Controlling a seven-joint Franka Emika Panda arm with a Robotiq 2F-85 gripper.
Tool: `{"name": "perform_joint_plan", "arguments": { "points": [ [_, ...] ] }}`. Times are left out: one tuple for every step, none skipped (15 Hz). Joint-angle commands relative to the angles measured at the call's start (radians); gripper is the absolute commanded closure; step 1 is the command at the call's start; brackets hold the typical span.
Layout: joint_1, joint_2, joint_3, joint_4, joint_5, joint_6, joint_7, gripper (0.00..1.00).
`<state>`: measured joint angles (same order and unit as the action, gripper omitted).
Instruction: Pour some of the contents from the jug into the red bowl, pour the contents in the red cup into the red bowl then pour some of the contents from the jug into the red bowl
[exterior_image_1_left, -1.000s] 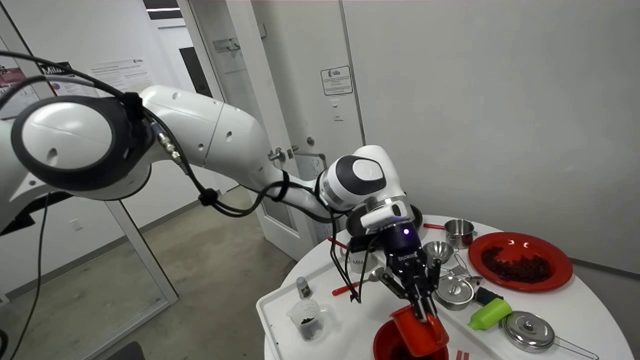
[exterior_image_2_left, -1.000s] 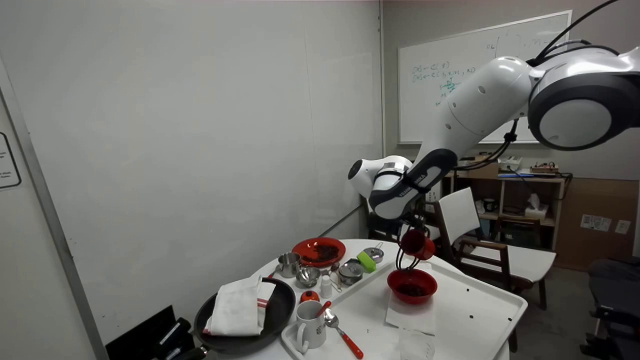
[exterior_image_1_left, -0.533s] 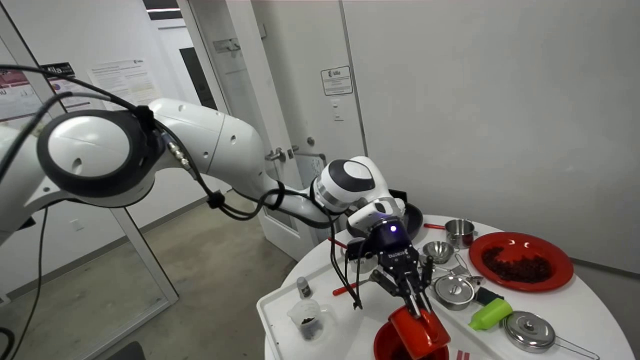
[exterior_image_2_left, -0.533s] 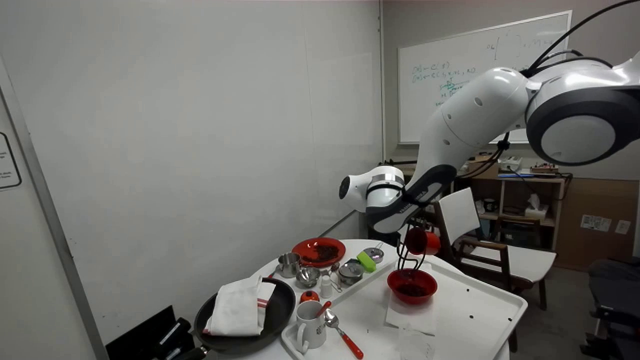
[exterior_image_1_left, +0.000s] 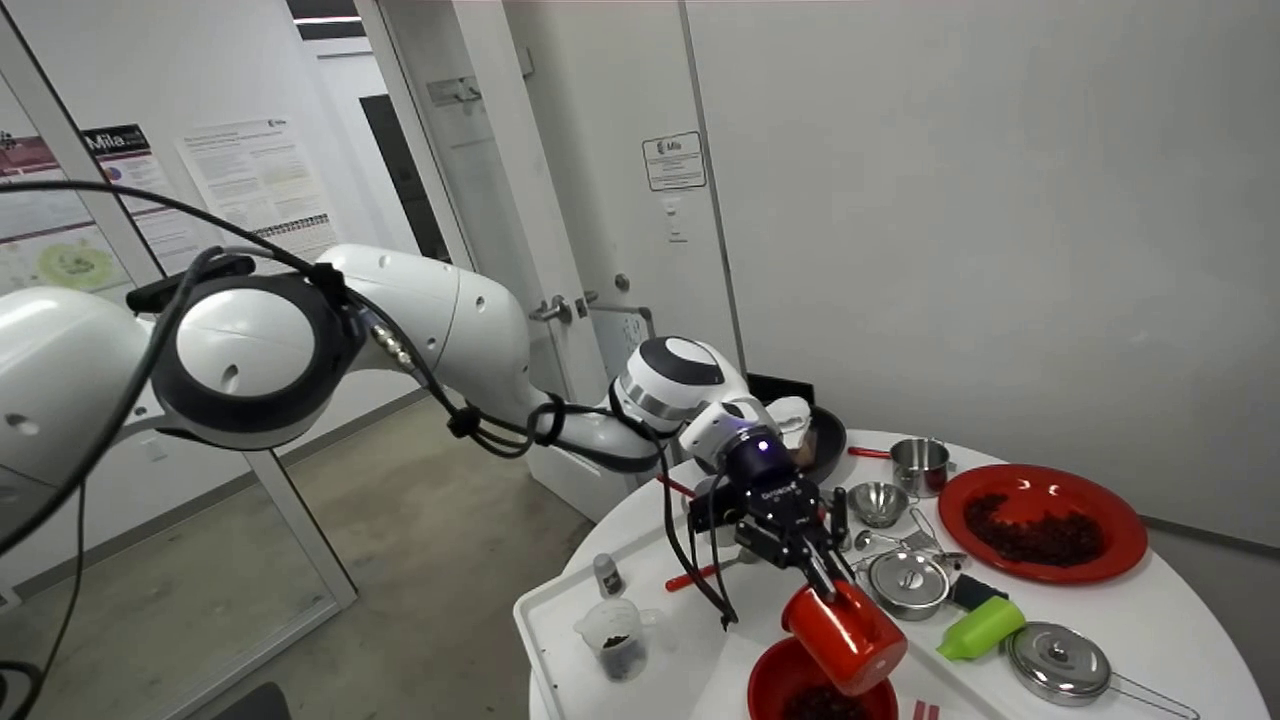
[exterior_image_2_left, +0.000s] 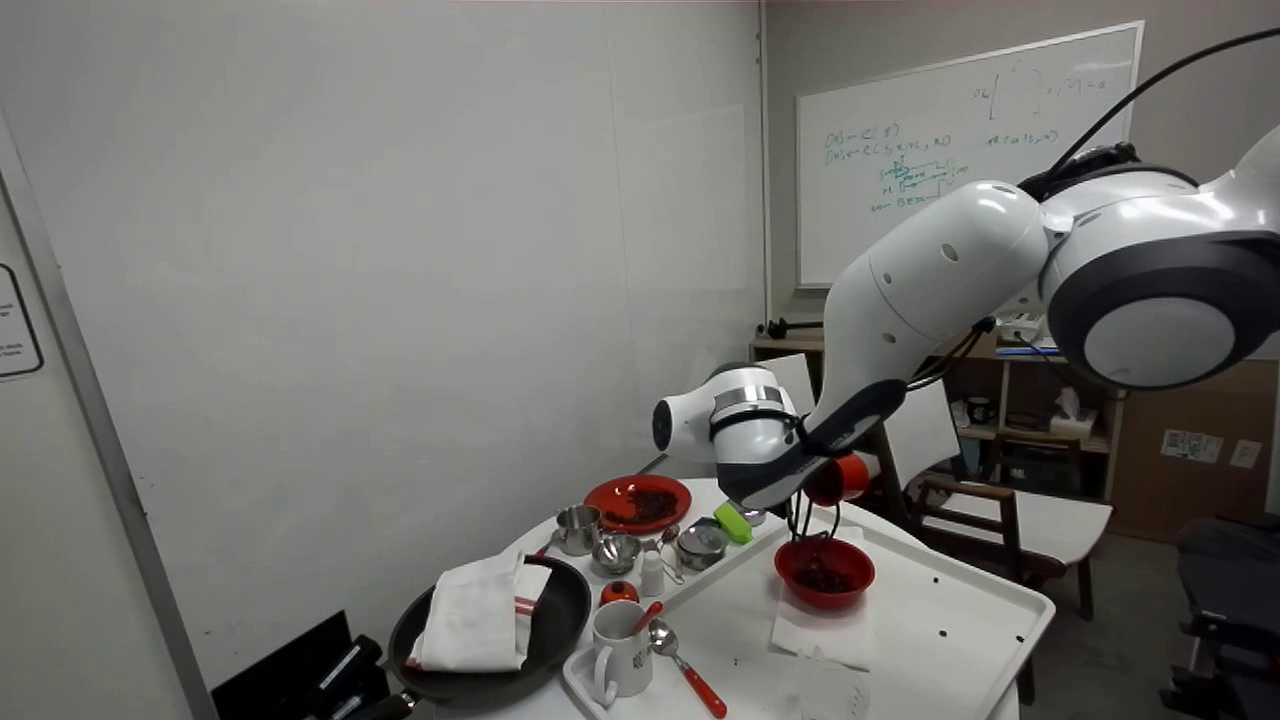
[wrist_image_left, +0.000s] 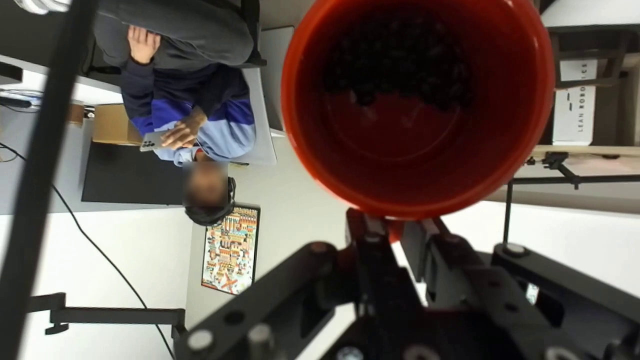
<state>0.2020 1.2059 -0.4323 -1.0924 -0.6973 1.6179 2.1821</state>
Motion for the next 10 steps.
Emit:
{"name": "perform_joint_plan", "arguments": {
  "points": [
    [-0.014, 0.076, 0.012, 0.111, -0.079, -0.068, 0.021, 0.92],
    [-0.018, 0.093, 0.013, 0.131, -0.093, -0.080, 0.019, 0.92],
    [-0.022, 0.108, 0.015, 0.148, -0.106, -0.089, 0.020, 0.92],
    [-0.026, 0.124, 0.016, 0.166, -0.117, -0.100, 0.018, 0.92],
    [-0.029, 0.141, 0.017, 0.184, -0.128, -0.111, 0.018, 0.92],
    [-0.032, 0.158, 0.017, 0.201, -0.139, -0.121, 0.018, 0.93],
    [-0.035, 0.171, 0.017, 0.218, -0.149, -0.131, 0.016, 0.92],
    [-0.037, 0.186, 0.017, 0.234, -0.161, -0.141, 0.014, 0.93],
    [-0.038, 0.199, 0.017, 0.248, -0.171, -0.150, 0.013, 0.93],
    [-0.040, 0.212, 0.017, 0.265, -0.181, -0.159, 0.013, 0.93]
  ]
}}
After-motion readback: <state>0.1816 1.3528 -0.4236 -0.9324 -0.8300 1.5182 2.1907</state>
